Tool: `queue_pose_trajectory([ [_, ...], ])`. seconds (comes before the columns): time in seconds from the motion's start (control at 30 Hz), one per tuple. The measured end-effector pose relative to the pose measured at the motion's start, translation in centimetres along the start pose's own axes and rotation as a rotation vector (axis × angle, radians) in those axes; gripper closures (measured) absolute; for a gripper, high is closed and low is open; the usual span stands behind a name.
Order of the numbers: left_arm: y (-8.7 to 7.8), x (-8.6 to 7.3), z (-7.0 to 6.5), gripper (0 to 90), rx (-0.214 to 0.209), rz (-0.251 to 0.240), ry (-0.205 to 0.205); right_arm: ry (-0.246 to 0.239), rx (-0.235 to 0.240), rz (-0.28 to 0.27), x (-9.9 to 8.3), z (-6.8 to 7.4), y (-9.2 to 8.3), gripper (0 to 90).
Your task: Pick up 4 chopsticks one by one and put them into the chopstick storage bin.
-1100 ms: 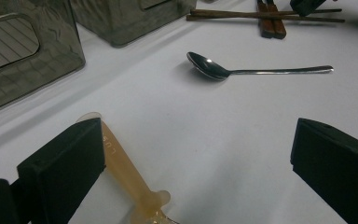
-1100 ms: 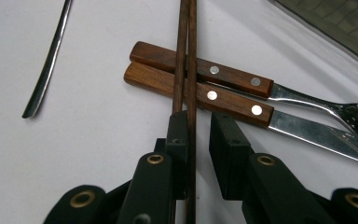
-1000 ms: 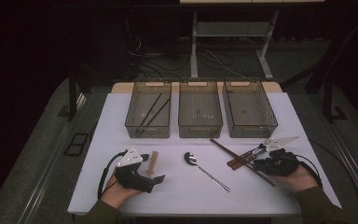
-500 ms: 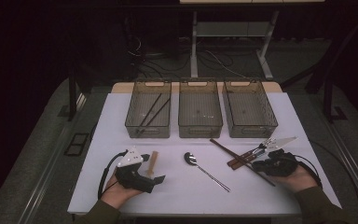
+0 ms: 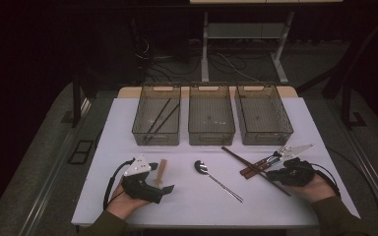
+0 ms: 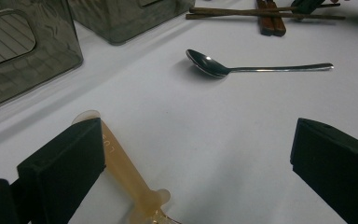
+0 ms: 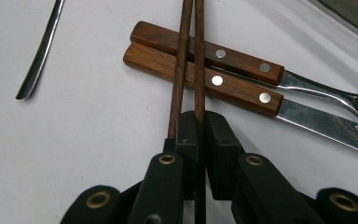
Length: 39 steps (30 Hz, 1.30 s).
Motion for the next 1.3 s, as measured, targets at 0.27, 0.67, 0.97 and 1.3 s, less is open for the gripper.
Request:
queue_pose_trajectory([
  [0.27,0.0,0.0,0.0,2.0,-0.002,-0.002,0.001,-0.002,0.01,-0.022,0.1,0.0,-0.5,83.5],
  [0.67,0.1,-0.1,0.0,2.0,-0.003,0.001,0.001,0.002,-0.008,-0.035,0.1,-0.4,-1.1,83.6],
  [0.97,0.1,-0.2,0.1,2.0,-0.001,0.003,0.005,0.008,0.036,-0.081,0.8,0.1,-2.2,83.6],
  [1.3,0.0,-0.3,-0.1,1.7,0.001,0.007,0.027,-0.019,0.099,-0.146,2.9,1.7,-3.0,83.6],
])
Point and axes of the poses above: each handheld gripper's, and its own axes: y roughly forward along the jaws, x roughly out of its top, z roughly to its left, the point moved 4 cm from there along y, roughly forward along the jaws, and after that the axes turned 9 degrees about -z, right-handed, at the moved point
